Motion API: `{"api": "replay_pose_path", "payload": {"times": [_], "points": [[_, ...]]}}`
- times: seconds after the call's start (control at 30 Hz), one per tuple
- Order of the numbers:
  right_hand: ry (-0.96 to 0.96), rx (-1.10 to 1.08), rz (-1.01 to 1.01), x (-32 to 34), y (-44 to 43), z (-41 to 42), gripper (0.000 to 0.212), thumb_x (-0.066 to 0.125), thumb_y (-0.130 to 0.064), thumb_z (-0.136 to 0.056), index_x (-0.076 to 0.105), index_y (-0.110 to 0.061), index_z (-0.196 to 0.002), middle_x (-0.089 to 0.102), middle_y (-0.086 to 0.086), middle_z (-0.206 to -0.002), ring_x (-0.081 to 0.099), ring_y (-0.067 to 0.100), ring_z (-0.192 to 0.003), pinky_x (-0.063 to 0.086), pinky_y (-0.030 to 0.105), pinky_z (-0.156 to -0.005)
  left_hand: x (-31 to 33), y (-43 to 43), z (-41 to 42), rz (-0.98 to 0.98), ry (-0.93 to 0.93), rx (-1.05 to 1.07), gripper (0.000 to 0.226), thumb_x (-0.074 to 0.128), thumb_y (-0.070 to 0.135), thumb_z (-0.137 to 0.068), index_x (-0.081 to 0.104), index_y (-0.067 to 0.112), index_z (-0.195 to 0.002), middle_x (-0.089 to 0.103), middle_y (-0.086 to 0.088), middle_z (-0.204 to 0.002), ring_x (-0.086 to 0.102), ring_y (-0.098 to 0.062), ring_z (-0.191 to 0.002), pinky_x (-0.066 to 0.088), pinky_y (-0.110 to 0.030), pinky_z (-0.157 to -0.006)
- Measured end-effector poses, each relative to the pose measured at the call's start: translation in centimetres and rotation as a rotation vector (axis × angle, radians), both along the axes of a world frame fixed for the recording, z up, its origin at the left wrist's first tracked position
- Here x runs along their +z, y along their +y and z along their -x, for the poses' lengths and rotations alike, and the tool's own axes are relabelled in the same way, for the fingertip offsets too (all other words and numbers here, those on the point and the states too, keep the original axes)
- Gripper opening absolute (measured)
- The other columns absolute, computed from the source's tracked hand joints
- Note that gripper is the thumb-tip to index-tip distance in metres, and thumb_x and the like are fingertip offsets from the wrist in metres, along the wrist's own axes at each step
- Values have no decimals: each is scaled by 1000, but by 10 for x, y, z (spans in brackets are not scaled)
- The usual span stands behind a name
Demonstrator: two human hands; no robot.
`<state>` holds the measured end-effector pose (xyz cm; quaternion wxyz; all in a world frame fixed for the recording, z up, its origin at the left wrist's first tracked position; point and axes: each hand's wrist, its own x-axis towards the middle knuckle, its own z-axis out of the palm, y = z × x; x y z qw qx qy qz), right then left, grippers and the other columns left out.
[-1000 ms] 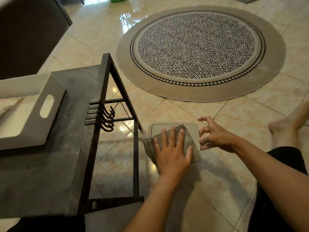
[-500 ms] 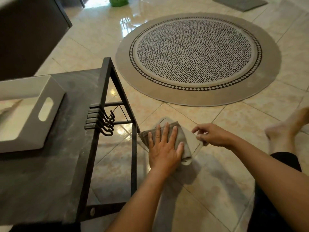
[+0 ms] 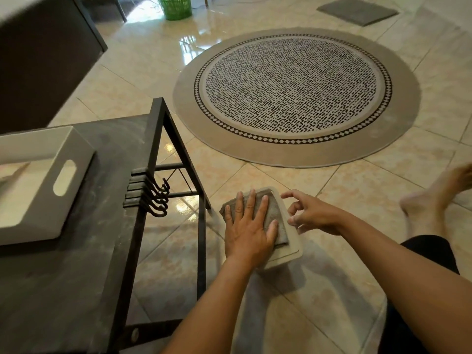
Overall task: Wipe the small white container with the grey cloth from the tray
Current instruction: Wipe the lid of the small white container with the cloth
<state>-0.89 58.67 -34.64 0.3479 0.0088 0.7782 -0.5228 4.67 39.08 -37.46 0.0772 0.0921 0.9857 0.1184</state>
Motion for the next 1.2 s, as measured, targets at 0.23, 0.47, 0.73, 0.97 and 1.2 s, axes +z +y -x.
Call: {"api": "replay_pose_path", "payload": {"times": [0.23, 0.47, 0.73, 0.97, 1.2], "points": [[-19, 7, 44, 3, -3, 8, 85, 63, 11, -87, 29, -35, -150, 55, 16, -104, 70, 23, -84, 63, 40, -70, 4, 6, -1, -29, -11, 30, 70, 18, 59, -97, -9, 33, -157, -26, 2, -163, -36, -23, -144, -14, -53, -119], [-17, -2, 60, -1, -3, 8, 79, 59, 17, -85, 38, -31, -144, 59, 21, -104, 73, 31, -88, 63, 45, -71, 10, 21, 2, 13, -26, -68, 67, 18, 57, -99, -10, 36, -156, -25, 1, -163, -32, -26, -146, -14, -55, -118], [14, -61, 73, -6, -3, 10, 76, 64, 11, -87, 38, -27, -147, 58, 17, -101, 71, 26, -81, 64, 47, -71, 9, 13, -13, -16, -62, 134, 69, 17, 56, -99, -20, 34, -153, -33, -2, -160, -38, -28, -143, -20, -49, -117], [-1, -76, 97, -7, -3, 9, 76, 60, 14, -87, 38, -28, -146, 57, 16, -98, 69, 26, -80, 63, 45, -70, 12, 18, 20, -14, -62, 78, 67, 18, 52, -100, -17, 33, -154, -30, -1, -161, -35, -27, -144, -13, -54, -119], [18, -108, 88, -8, -4, 10, 73, 62, 12, -87, 39, -24, -146, 59, 14, -99, 70, 23, -77, 63, 41, -65, 8, -7, -37, -180, -72, 102, 68, 23, 54, -101, -18, 38, -154, -34, 6, -159, -37, -17, -143, -20, -38, -114]]}}
